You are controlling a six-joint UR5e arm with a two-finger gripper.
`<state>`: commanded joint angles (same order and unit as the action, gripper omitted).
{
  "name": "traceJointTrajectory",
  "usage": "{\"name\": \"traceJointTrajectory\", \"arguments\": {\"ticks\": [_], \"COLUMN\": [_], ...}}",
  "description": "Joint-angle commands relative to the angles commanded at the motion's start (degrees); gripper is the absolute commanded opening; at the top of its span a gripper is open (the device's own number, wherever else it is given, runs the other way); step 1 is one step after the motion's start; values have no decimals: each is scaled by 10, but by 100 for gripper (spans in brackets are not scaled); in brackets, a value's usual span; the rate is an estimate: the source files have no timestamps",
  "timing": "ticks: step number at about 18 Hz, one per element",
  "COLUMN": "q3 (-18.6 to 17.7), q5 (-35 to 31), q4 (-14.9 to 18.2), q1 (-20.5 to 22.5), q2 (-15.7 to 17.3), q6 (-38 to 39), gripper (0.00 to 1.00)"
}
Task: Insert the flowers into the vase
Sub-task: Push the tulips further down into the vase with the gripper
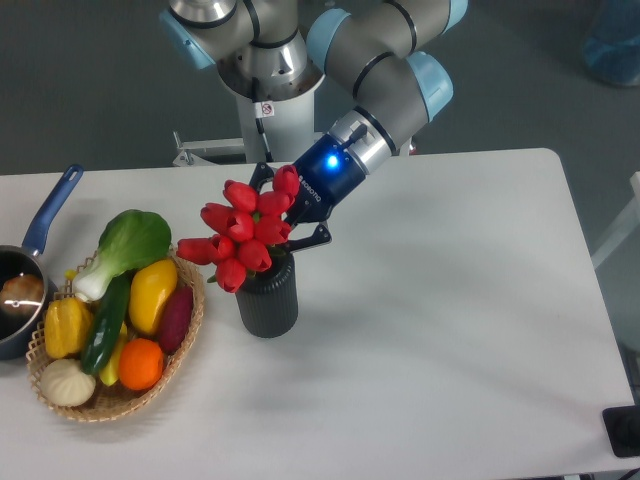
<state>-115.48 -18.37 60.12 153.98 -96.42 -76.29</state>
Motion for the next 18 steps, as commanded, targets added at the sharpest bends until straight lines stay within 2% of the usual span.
{"name": "traceJointTrajectory", "arguments": {"ticks": [4, 6, 8, 9, 10, 14, 15, 17, 18], "q3": [-12, -16, -16, -16, -17, -17, -18, -18, -18], "q5": [0, 0, 0, 0, 0, -7, -12, -16, -16], "q4": [0, 0, 0, 0, 0, 0, 0, 0, 1], "q1": [-1, 0, 0, 0, 0, 0, 0, 1, 1], "q2": [-5, -7, -9, -9, -9, -8, -8, -8, -8], "q6": [-17, -25, -31, -33, -33, -33, -33, -33, -32], "gripper": [12, 20, 36, 60, 70, 76, 79, 97, 97]}}
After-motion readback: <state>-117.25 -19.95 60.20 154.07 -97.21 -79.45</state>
